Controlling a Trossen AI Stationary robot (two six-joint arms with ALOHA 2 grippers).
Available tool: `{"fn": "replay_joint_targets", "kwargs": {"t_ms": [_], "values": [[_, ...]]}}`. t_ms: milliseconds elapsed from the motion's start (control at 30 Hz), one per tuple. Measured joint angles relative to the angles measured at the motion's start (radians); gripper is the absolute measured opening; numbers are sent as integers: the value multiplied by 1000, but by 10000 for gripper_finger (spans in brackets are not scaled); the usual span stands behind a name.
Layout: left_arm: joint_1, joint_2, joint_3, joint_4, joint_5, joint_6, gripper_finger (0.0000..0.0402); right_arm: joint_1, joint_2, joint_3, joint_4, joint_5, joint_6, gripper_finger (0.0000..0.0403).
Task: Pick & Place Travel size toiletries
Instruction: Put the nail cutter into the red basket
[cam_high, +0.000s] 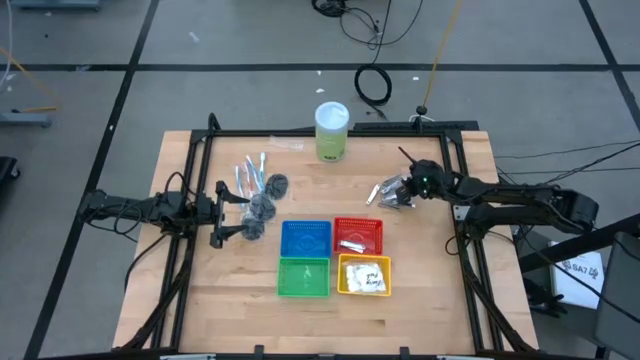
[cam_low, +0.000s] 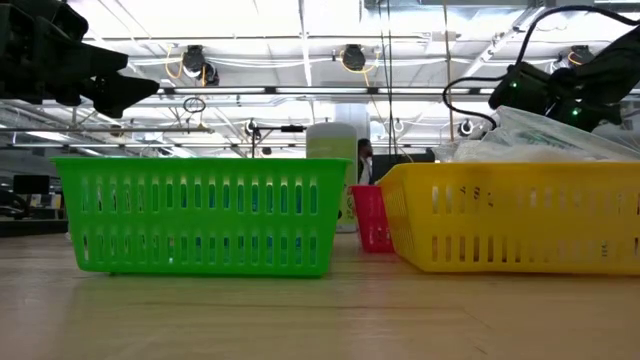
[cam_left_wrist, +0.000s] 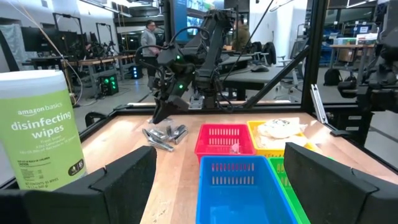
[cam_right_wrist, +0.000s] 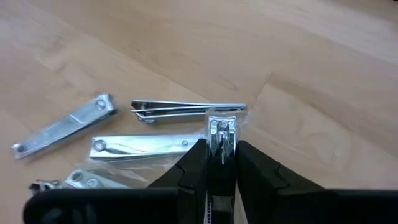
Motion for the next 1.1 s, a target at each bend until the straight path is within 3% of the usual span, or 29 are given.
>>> {"fn": "replay_joint_targets", "kwargs": {"t_ms": [533,1100], "values": [[0,0,0,0,0,0,347,62,-8,2,237,-217,-74,59],[0,0,0,0,0,0,347,242,-8,2,387,-225,-100,59]]}}
